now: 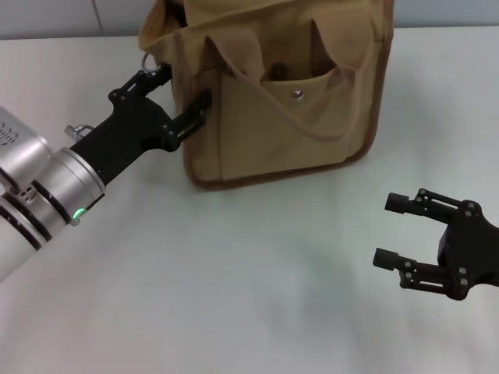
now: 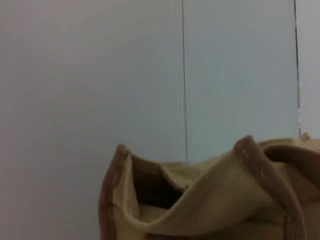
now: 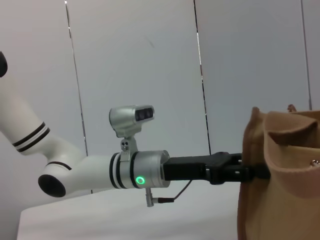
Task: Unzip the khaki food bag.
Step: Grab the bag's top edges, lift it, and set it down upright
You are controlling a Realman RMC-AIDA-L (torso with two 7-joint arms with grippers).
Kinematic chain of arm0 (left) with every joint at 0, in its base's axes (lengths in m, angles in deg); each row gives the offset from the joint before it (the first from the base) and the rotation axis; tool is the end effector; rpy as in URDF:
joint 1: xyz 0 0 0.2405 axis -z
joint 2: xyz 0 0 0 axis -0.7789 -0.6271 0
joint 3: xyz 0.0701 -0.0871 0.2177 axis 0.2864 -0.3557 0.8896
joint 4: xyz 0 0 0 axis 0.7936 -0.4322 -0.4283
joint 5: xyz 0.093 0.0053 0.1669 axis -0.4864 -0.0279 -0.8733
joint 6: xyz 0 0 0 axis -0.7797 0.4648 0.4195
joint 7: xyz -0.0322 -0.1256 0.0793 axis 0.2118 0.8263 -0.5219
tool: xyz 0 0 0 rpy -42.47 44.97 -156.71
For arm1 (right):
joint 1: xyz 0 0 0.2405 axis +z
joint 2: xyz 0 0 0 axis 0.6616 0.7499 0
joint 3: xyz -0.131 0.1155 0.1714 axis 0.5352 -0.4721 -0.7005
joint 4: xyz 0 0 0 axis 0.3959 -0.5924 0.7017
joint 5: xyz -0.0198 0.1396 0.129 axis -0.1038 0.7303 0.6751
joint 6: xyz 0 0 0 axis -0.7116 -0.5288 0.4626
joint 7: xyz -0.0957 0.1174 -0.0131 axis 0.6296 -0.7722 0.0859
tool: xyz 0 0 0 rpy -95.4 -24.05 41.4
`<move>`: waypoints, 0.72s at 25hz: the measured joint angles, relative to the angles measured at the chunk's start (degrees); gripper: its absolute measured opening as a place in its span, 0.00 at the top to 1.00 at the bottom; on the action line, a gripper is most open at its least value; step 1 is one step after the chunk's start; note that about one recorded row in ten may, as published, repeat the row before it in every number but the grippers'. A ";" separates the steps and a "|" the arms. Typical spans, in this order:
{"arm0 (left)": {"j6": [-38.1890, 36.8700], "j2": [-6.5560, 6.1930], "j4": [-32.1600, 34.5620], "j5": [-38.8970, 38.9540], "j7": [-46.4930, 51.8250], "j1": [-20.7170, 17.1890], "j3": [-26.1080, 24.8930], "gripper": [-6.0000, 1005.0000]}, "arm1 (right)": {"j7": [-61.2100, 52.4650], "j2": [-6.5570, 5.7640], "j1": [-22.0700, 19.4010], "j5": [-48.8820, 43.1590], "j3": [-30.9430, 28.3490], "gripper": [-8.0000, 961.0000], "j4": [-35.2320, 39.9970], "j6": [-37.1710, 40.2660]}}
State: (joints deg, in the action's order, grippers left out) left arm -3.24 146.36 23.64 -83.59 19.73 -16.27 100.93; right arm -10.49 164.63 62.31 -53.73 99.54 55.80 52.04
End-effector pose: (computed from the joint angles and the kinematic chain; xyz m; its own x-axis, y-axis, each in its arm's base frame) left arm -0.2425 0.3299 -0.0461 0.7290 -0.0186 0.6842 0.5104 -0.6514 -0.5615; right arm 0.2739 0.2253 0.0002 0.7351 -0.1023 -0.6702 -0.3134 -0.9278 -0.2022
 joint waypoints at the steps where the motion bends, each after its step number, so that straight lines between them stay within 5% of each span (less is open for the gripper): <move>1: 0.48 0.00 -0.02 0.00 -0.17 0.15 0.00 0.31 | 0.00 0.00 0.08 0.00 0.00 0.21 -0.01 -0.05; 15: 1.01 0.00 -4.53 0.15 -4.67 0.89 -5.14 0.53 | 0.00 0.09 -0.02 1.79 -0.32 0.22 -0.94 -0.16; 18: -2.31 -0.02 -4.28 0.10 -4.33 -0.12 -5.28 0.68 | 0.00 0.09 -0.53 3.17 -1.81 0.22 -1.27 -0.16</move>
State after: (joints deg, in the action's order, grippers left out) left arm -5.55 146.33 19.37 -83.49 15.40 -16.39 95.65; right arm -10.49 164.72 61.78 -50.56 97.73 54.53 51.88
